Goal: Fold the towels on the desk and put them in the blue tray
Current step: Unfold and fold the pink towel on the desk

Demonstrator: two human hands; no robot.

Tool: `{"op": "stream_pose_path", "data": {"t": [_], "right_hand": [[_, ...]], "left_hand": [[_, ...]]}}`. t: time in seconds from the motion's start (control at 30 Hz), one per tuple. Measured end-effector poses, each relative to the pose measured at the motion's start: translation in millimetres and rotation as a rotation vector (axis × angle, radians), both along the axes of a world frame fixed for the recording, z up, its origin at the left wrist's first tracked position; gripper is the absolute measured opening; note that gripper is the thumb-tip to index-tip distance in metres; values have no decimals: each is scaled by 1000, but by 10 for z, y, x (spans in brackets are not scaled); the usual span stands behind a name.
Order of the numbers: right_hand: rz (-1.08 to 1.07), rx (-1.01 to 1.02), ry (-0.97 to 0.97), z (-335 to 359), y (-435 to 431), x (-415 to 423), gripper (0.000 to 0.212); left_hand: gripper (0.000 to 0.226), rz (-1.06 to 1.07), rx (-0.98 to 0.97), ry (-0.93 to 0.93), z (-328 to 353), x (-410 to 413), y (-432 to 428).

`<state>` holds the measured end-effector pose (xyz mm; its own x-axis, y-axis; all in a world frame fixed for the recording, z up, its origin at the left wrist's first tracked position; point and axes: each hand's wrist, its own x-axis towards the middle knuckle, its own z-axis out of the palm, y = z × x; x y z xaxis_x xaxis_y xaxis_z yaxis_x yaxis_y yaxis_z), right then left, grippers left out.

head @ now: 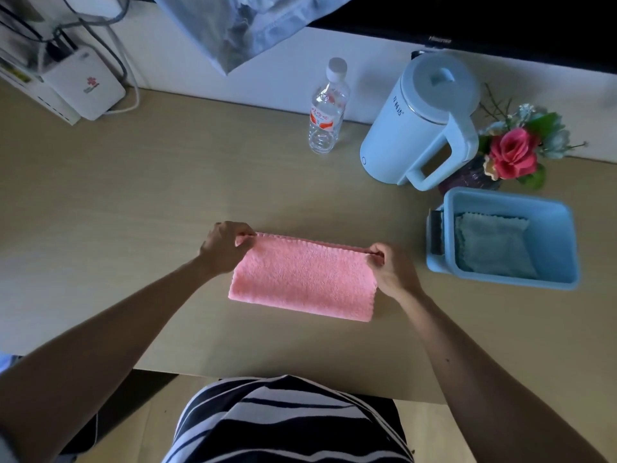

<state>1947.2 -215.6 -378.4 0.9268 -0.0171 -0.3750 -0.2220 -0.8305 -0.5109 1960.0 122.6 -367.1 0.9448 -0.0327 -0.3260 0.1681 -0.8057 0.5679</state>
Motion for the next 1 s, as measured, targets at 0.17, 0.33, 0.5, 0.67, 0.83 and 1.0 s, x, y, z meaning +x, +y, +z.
{"op": "stream_pose_path", "data": {"t": [0.17, 0.33, 0.5, 0.67, 0.83, 1.0], "right_hand": [[-64, -58, -104, -43, 46, 1, 18], [189, -194, -320, -56, 349, -232, 41], [379, -184, -55, -357, 609, -581, 96], [371, -348, -58, -501, 455, -759, 108], [389, -417, -101, -420, 286, -848, 89], [392, -448, -29, -145, 444, -951, 80]], "left_hand": [[27, -41, 146, -154, -155, 33, 7], [45, -352, 264, -333, -336, -343, -328], [78, -376, 230, -151, -682, -803, -694], [85, -352, 311, -129, -795, -928, -632], [85, -486, 351, -154, -864, -711, -509], [88, -784, 476, -314, -807, -15, -422]]}}
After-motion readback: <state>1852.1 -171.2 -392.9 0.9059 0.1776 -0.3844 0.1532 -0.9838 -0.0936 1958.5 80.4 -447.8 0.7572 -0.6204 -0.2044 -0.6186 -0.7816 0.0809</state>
